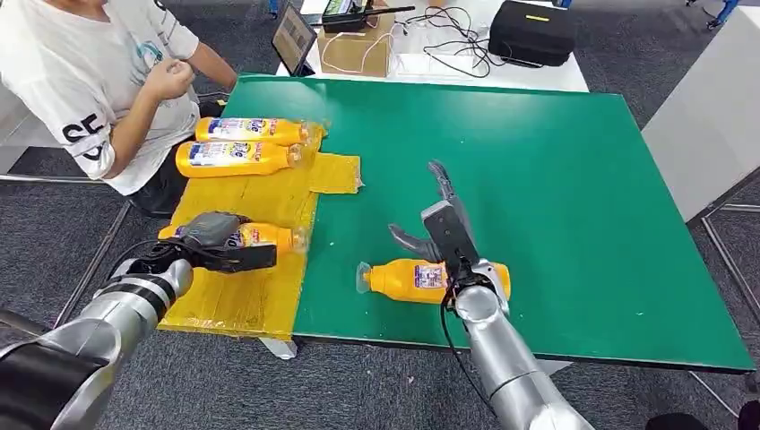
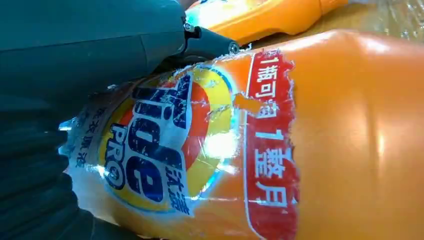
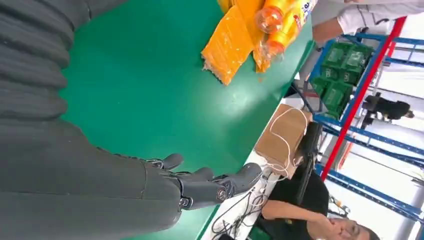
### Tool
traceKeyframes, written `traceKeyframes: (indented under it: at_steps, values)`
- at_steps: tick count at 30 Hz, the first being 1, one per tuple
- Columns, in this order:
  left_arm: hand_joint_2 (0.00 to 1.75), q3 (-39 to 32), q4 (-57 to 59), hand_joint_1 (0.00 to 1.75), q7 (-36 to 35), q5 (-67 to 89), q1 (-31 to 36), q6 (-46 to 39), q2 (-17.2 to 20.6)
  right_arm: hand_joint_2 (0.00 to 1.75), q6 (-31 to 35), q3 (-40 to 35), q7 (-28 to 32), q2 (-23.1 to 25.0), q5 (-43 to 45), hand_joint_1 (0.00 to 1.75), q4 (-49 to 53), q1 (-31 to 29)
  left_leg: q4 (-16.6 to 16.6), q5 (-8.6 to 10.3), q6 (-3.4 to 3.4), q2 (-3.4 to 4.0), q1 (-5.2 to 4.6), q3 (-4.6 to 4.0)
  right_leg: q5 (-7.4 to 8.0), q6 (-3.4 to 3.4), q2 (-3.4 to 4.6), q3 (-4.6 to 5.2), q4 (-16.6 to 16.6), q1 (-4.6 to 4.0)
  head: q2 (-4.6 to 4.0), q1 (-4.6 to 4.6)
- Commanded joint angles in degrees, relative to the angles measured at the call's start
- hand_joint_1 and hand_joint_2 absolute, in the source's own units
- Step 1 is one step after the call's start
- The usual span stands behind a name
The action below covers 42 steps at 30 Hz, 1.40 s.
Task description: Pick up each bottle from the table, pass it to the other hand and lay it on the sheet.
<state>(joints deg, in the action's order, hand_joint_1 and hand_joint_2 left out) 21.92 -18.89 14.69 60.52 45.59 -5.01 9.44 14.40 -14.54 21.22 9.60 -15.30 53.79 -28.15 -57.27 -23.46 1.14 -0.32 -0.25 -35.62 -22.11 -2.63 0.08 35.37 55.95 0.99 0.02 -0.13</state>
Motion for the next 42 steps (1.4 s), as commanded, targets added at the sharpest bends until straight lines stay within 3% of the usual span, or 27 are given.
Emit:
traceKeyframes:
  at_steps: [1, 5, 6, 11, 12, 21, 25, 32, 33, 42]
  values:
    - [1.75, -1.3, 4.8, 0.00, -0.5, -0.7, -0.5, -0.5, -0.5, 1.75, -1.1, -2.5, -1.1, -0.3, -0.9, 0.00, -9.3, -5.2, 0.0, -0.11, -0.07, 0.17, 0.03, 0.27, -0.06, 0.09, 0.14, -0.24, 0.0, -0.04, -0.02, -0.02]
    - [1.75, -6.4, 3.6, 0.00, 3.7, -4.8, -2.2, -5.1, -0.5, 1.75, -1.2, -4.2, -1.8, -0.8, -3.3, 0.00, -11.9, -5.9, 0.0, -0.12, -0.08, 0.22, 0.07, 0.34, -0.05, 0.10, 0.18, -0.30, -0.1, -0.07, -0.02, -0.02]
    - [0.00, -8.8, 3.0, 0.00, 6.4, -6.9, -3.2, -7.1, -0.7, 0.00, -0.7, -4.7, -1.9, -1.0, -4.3, 0.00, -12.5, -5.7, 0.1, -0.09, -0.06, 0.17, 0.02, 0.29, -0.05, 0.08, 0.14, -0.25, -0.1, -0.03, 0.00, -0.02]
    - [0.00, -15.5, 0.1, 0.00, 15.5, -13.0, -7.3, -11.5, -2.1, 0.00, 0.9, -6.4, -2.4, -2.4, -8.1, 0.00, -11.9, -3.5, 0.1, -0.16, -0.07, 0.10, 0.07, 0.47, -0.12, 0.11, 0.10, -0.48, -0.1, -0.07, -0.02, 0.00]
    - [0.00, -16.9, -0.6, 0.00, 17.3, -14.3, -8.1, -11.8, -2.4, 1.75, 1.0, -7.0, -3.2, -3.0, -9.5, 0.00, -11.2, -2.7, 0.1, -0.11, -0.05, 0.00, 0.04, 0.36, -0.11, 0.07, 0.01, -0.39, -0.1, -0.04, -0.02, -0.02]
    - [0.00, -25.0, -5.1, 0.00, 25.3, -23.5, -11.0, -8.1, -4.0, 1.75, 0.8, -8.2, -6.8, -6.4, -15.3, 0.00, -8.9, -0.4, 0.0, -0.08, -0.07, -0.10, 0.02, 0.24, -0.09, 0.10, -0.04, -0.29, -0.1, -0.03, -0.02, -0.02]
    - [0.00, -26.5, -11.3, 0.00, 25.3, -30.9, -13.4, -3.2, -5.2, 1.75, 0.5, -7.4, -8.0, -8.7, -17.2, 0.00, -6.2, 1.3, 0.0, -0.10, -0.06, -0.20, 0.04, 0.22, -0.14, 0.10, -0.15, -0.30, -0.1, -0.05, -0.02, -0.02]
    - [0.00, -28.0, -12.0, 0.00, 25.3, -36.2, -13.1, 0.8, -6.2, 1.75, 0.2, -7.6, -10.2, -9.9, -19.7, 0.00, -2.8, 3.3, 0.0, -0.11, -0.07, -0.18, 0.02, 0.15, -0.13, 0.09, -0.12, -0.24, -0.1, -0.03, -0.02, -0.02]
    - [1.75, -28.5, -11.9, 0.00, 25.3, -37.1, -12.9, 1.1, -6.5, 1.75, 0.0, -7.6, -10.6, -10.2, -20.1, 0.00, -1.9, 4.0, 0.0, -0.09, -0.06, -0.17, 0.03, 0.11, -0.11, 0.08, -0.11, -0.18, -0.1, -0.04, -0.02, -0.02]
    - [1.75, -29.5, -12.9, 0.00, 25.3, -41.2, -12.1, 4.8, -8.0, 1.75, -1.7, -7.0, -13.5, -12.1, -23.1, 0.00, 2.0, 6.5, -0.2, -0.33, -0.14, -0.25, 0.17, 0.44, -0.34, 0.20, -0.22, -0.58, 0.0, -0.20, -0.02, -0.02]
